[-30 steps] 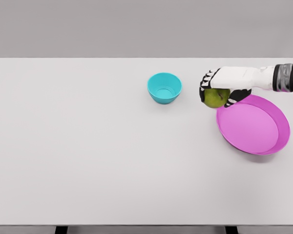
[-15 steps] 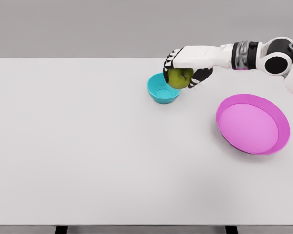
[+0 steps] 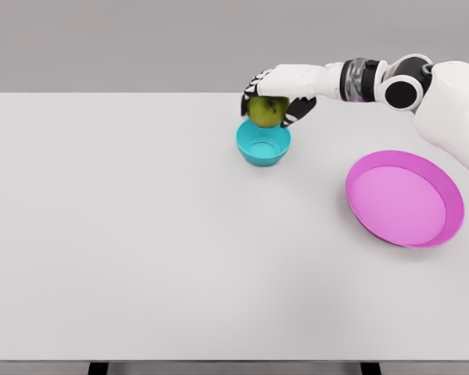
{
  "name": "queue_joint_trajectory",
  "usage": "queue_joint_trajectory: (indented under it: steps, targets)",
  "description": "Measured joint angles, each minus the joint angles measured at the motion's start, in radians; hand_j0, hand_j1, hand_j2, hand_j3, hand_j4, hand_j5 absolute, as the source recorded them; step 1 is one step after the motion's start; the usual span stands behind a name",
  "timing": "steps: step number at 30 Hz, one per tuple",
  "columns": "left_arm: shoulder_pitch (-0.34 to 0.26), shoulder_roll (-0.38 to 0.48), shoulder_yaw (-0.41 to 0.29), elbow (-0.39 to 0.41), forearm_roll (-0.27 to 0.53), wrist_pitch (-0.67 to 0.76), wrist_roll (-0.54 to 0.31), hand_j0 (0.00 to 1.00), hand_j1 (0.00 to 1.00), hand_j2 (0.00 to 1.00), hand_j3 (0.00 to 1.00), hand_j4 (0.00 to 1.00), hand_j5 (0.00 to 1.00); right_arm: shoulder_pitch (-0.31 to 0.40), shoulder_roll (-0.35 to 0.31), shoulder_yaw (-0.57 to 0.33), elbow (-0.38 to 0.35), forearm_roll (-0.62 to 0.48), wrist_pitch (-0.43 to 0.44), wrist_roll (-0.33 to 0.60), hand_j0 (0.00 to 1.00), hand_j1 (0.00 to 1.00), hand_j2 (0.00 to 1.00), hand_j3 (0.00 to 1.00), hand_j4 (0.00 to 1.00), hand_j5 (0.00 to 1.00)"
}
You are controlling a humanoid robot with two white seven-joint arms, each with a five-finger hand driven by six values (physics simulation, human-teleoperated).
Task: Put the apple from the pink plate into the blue bowl with your right arm
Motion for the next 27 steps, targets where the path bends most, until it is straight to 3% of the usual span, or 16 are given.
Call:
queue_joint_trajectory:
  steps: [7, 12, 14, 19, 22, 27]
  targets:
    - [0.0, 0.0, 0.0, 0.0, 0.0, 0.0, 0.0, 1.0, 1.0, 1.0, 1.0, 1.0, 1.0, 0.009, 0.0, -0.004, 0.002, 0.003, 0.0, -0.002, 1.0, 1.0, 1.0, 1.0, 1.0, 1.0]
    - [0.0, 0.0, 0.0, 0.0, 0.0, 0.0, 0.0, 1.0, 1.0, 1.0, 1.0, 1.0, 1.0, 0.017, -0.027, -0.007, -0.032, 0.002, 0.0, -0.002, 1.0, 1.0, 1.0, 1.0, 1.0, 1.0]
    - [0.0, 0.0, 0.0, 0.0, 0.0, 0.0, 0.0, 1.0, 1.0, 1.0, 1.0, 1.0, 1.0, 0.032, -0.105, -0.017, -0.12, -0.001, 0.0, -0.007, 1.0, 1.0, 1.0, 1.0, 1.0, 1.0]
    - [0.0, 0.0, 0.0, 0.0, 0.0, 0.0, 0.0, 1.0, 1.0, 1.0, 1.0, 1.0, 1.0, 0.048, -0.387, -0.027, -0.416, -0.032, 0.0, -0.038, 1.0, 1.0, 1.0, 1.0, 1.0, 1.0]
    - [0.0, 0.0, 0.0, 0.0, 0.0, 0.0, 0.0, 1.0, 1.0, 1.0, 1.0, 1.0, 1.0, 0.06, -0.453, -0.022, -0.499, -0.044, 0.0, -0.041, 1.0, 1.0, 1.0, 1.0, 1.0, 1.0]
    - [0.0, 0.0, 0.0, 0.0, 0.0, 0.0, 0.0, 1.0, 1.0, 1.0, 1.0, 1.0, 1.0, 0.101, -0.506, -0.02, -0.554, -0.05, 0.0, -0.042, 1.0, 1.0, 1.0, 1.0, 1.0, 1.0]
